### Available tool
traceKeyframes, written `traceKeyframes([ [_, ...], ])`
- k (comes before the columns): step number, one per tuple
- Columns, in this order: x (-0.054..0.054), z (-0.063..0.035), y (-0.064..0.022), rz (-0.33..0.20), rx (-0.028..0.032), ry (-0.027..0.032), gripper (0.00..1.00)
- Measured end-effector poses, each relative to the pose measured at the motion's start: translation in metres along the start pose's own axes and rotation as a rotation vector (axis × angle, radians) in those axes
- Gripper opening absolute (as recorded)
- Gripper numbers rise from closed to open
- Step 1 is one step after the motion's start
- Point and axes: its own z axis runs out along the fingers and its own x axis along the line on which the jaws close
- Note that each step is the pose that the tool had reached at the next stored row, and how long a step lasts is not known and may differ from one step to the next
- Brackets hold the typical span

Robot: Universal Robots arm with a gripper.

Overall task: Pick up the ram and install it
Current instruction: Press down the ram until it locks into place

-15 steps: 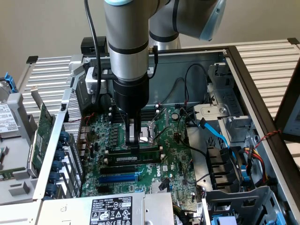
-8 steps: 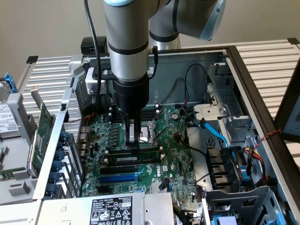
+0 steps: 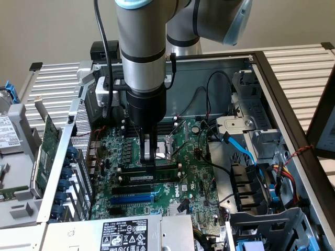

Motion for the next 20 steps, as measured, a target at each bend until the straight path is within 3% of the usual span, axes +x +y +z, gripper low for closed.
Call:
traceKeyframes([
  [2, 0.0, -0.0037, 0.0001, 0.0, 0.001, -0.0023, 0.11],
  [10, 0.001, -0.0266, 0.0002, 0.0, 0.0002, -0.0003, 0.11],
  [20, 0.002, -0.0273, 0.0002, 0.008, -0.0004, -0.0023, 0.11],
])
